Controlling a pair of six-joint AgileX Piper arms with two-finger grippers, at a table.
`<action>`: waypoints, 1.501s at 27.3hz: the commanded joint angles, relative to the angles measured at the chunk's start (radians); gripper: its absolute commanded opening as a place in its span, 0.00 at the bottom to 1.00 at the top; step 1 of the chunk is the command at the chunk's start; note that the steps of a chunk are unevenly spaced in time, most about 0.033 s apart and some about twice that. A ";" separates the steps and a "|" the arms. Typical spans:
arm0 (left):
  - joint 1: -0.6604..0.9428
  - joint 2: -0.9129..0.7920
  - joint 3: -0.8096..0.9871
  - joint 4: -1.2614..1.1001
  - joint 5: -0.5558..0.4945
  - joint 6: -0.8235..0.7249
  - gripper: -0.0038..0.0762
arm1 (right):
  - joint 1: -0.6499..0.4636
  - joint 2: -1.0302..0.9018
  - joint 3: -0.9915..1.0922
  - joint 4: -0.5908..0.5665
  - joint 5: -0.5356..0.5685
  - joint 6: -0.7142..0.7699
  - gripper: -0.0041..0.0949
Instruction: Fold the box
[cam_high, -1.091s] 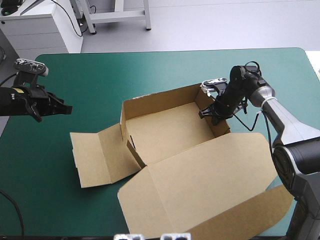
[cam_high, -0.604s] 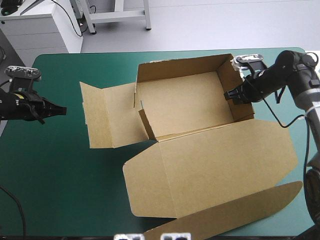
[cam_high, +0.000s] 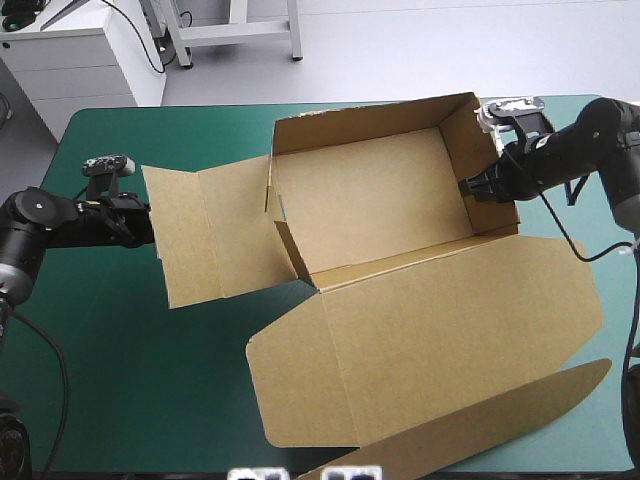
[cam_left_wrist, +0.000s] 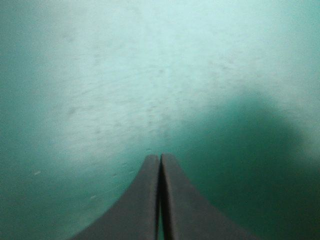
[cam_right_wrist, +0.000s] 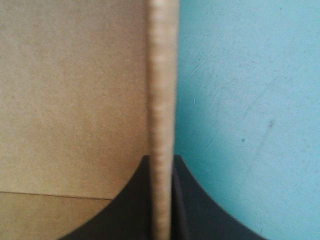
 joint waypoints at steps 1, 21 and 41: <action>-0.016 -0.005 -0.021 -0.355 0.079 0.226 0.04 | -0.008 -0.047 -0.031 0.077 -0.020 -0.001 0.02; -0.125 0.002 -0.023 -0.876 0.378 0.395 0.10 | 0.049 -0.047 -0.031 -0.034 -0.104 0.110 0.03; -0.174 0.002 -0.108 -0.712 0.281 0.260 0.72 | 0.165 -0.047 -0.031 -0.164 -0.254 0.319 0.03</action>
